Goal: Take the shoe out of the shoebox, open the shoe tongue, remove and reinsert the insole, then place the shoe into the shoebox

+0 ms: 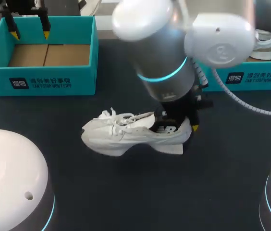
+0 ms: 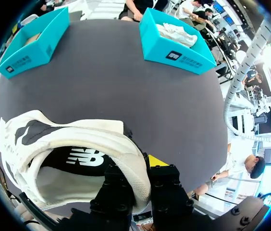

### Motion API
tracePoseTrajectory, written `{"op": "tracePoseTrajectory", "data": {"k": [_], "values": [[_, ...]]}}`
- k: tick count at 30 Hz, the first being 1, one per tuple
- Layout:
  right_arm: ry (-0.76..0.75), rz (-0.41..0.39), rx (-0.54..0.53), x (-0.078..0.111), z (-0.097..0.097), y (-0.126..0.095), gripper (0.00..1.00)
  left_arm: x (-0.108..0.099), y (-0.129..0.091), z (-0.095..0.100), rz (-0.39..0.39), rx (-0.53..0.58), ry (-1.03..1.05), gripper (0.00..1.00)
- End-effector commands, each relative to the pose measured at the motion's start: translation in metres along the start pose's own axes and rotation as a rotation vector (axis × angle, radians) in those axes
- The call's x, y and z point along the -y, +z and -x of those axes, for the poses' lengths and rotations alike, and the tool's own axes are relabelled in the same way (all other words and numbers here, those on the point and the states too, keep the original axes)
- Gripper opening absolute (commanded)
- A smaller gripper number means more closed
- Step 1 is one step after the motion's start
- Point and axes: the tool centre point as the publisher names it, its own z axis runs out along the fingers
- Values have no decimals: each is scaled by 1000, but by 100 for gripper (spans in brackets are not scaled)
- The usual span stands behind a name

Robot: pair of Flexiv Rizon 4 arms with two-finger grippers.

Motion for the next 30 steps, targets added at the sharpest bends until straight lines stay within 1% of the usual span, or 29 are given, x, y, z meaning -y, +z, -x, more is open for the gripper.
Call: {"op": "tracePoseTrajectory", "data": {"k": [1, 2, 3, 4, 5, 6, 7, 11, 12, 14, 18, 21, 23, 26, 27, 28, 29, 30], "values": [[-37, -22, 75, 0, -32, 29, 0, 0, 0, 0, 0, 1, 0, 100], [-45, -43, 76, 1, -36, 36, 0, 0, 0, 0, 0, 1, 0, 100], [-60, -38, 99, 1, -39, 43, 0, 0, 0, 0, 0, 1, 0, 100], [-77, -58, 113, 1, -42, 50, 0, 0, 0, 0, 0, 1, 0, 100], [-83, -62, 123, 1, -45, 57, 0, 0, 0, 0, 0, 1, 0, 100], [-80, -79, 107, 0, -48, 63, 0, 0, 0, 0, 0, 1, 0, 100], [-90, -96, 118, -1, -50, 69, 0, 0, 0, 0, 0, 1, 0, 100], [-94, -113, 134, -6, -56, 88, 0, 0, 0, 0, 0, 1, 0, 100], [-98, -116, 140, -7, -57, 92, 0, 0, 0, 0, 0, 1, 0, 100], [-76, -124, 92, -10, -59, 95, 0, 0, 0, 0, 0, 1, 0, 100], [-71, -111, 90, -16, -62, 107, 0, 0, 0, 0, 0, 1, 0, 100], [-47, -99, 73, -20, -62, 114, 0, 0, 0, 0, 0, 1, 0, 100], [-35, -107, 50, -22, -60, 117, 0, 0, 0, 0, 0, 1, 0, 100], [-27, -111, 47, -25, -59, 120, 0, 0, 0, 0, 0, 1, 0, 100], [-24, -110, 50, -26, -58, 120, 20, 0, 0, 0, 0, 1, 0, 100], [-25, -110, 52, -28, -58, 119, 56, 0, 0, 0, 0, 1, 0, 100], [-16, -99, 56, -29, -57, 117, 78, 0, 0, 0, 0, 1, 0, 100], [-14, -98, 51, -30, -56, 112, 89, 0, 0, 0, 0, 1, 0, 100]]}}
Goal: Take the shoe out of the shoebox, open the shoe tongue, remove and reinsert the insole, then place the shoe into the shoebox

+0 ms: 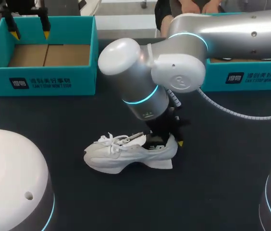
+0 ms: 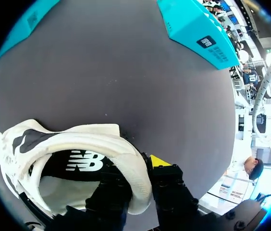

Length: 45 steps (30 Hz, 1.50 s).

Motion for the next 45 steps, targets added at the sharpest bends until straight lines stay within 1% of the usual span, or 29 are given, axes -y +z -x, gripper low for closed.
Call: {"op": "tracePoseTrajectory", "data": {"k": [1, 5, 7, 8, 10, 14, 15, 16, 17, 18, 32, 33, 34, 35, 36, 38, 41, 44, 45], "values": [[4, 18, -17, -2, 10, -11, 100, 0, 0, 0, 0, 1, 0, 100], [-54, 50, -12, 0, 18, -35, 100, 0, 0, 0, 0, 1, 0, 100], [-78, 61, -48, 2, 23, -49, 100, 0, 0, 0, 0, 1, 0, 100], [-107, 67, -49, 3, 25, -55, 100, 0, 0, 0, 0, 1, 0, 100], [-141, 75, -95, 6, 29, -70, 100, 0, 0, 0, 0, 1, 0, 100], [-291, 113, -143, 12, 29, -100, 100, 0, 0, 0, 0, 1, 0, 100], [-380, 144, -177, 17, 26, -108, 100, 0, 0, 0, 0, 1, 0, 100], [-456, 156, -215, 22, 22, -116, 100, 0, 0, 0, 0, 1, 0, 100], [-505, 158, -242, 26, 20, -122, 100, 0, 0, 0, 0, 1, 0, 100], [-522, 154, -264, 28, 18, -127, 100, 0, 0, 0, 0, 1, 0, 100], [-522, 154, -264, 28, 18, -127, 100, 0, 0, 0, 0, 1, 0, 100], [-587, 196, -309, 31, 19, -123, 100, 0, 0, 0, 0, 1, 0, 100], [-670, 242, -322, 33, 21, -124, 100, 0, 0, 0, 0, 1, 0, 100], [-789, 284, -362, 34, 22, -125, 100, 0, 0, 0, 0, 1, 0, 100], [-885, 299, -415, 36, 24, -126, 100, 0, 0, 0, 0, 1, 0, 100], [-1075, 350, -468, 38, 29, -131, 100, 0, 0, 0, 0, 1, 0, 100], [-1296, 355, -451, 40, 35, -137, 100, 0, 0, 0, 0, 1, 0, 100], [-1440, 366, -442, 39, 39, -143, 100, 0, 0, 0, 0, 1, 0, 100], [-1491, 363, -411, 39, 39, -145, 100, 0, 0, 0, 0, 1, 0, 100]]}}
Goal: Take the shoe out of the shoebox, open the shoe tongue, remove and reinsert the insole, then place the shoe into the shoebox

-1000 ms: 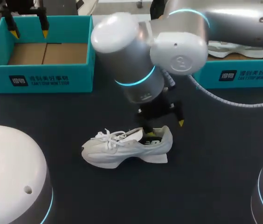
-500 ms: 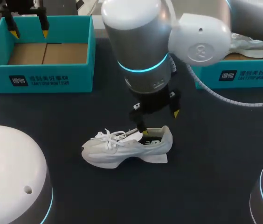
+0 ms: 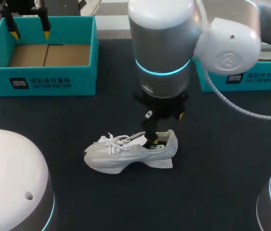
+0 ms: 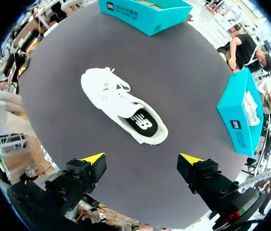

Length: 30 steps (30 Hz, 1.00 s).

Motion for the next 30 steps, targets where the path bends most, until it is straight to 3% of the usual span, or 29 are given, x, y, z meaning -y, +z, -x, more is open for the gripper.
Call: {"op": "tracePoseTrajectory", "data": {"k": [1, 4, 19, 21, 30], "values": [[-682, 79, -159, 8, 10, -9, 100, 0, 0, 0, 0, 1, 0, 100], [-687, -9, -105, 5, 12, -7, 100, 0, 0, 0, 0, 1, 0, 100], [-687, -9, -105, 5, 12, -7, 100, 0, 0, 0, 0, 1, 0, 100], [-735, 184, -174, 9, 16, -3, 100, 0, 0, 0, 0, 1, 0, 100], [-714, 442, -272, 23, 39, 9, 100, 0, 0, 0, 0, 1, 0, 100]]}}
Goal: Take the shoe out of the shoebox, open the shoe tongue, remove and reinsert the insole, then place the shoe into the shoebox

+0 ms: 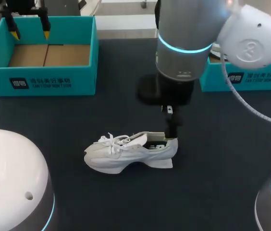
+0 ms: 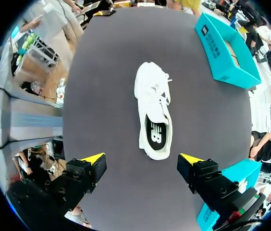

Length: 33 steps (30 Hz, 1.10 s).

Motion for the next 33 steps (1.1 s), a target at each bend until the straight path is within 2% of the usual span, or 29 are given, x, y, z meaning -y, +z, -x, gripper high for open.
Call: {"op": "tracePoseTrajectory", "data": {"k": [1, 5, 9, 11, 16, 17, 19, 25, 28, 29, 31, 33], "values": [[14, 383, 6, 41, 0, 12, 100, 0, 0, 0, 0, 1, 0, 100], [37, 491, -7, 52, 4, 20, 100, 0, 0, 0, 0, 1, 0, 100], [24, 583, -65, 60, 10, 31, 100, 0, 0, 0, 0, 1, 0, 100], [23, 571, -64, 62, 13, 33, 100, 0, 0, 0, 0, 1, 0, 100], [12, 644, -92, 68, 19, 44, 100, 0, 0, 0, 0, 1, 0, 100], [11, 650, -89, 68, 19, 46, 100, 0, 0, 0, 0, 1, 0, 100], [10, 743, -92, 69, 19, 53, 100, 0, 0, 0, 0, 1, 0, 100], [58, 843, -109, 72, 11, 82, 100, 0, 0, 0, 0, 1, 0, 100], [75, 862, -57, 74, 6, 97, 100, 0, 0, 0, 0, 1, 0, 100], [89, 815, -6, 76, 5, 101, 100, 0, 0, 0, 0, 1, 0, 100], [86, 826, 43, 81, 6, 108, 100, 0, 0, 0, 0, 1, 0, 100], [92, 797, 63, 87, 8, 115, 100, 0, 0, 0, 0, 1, 0, 100]]}}
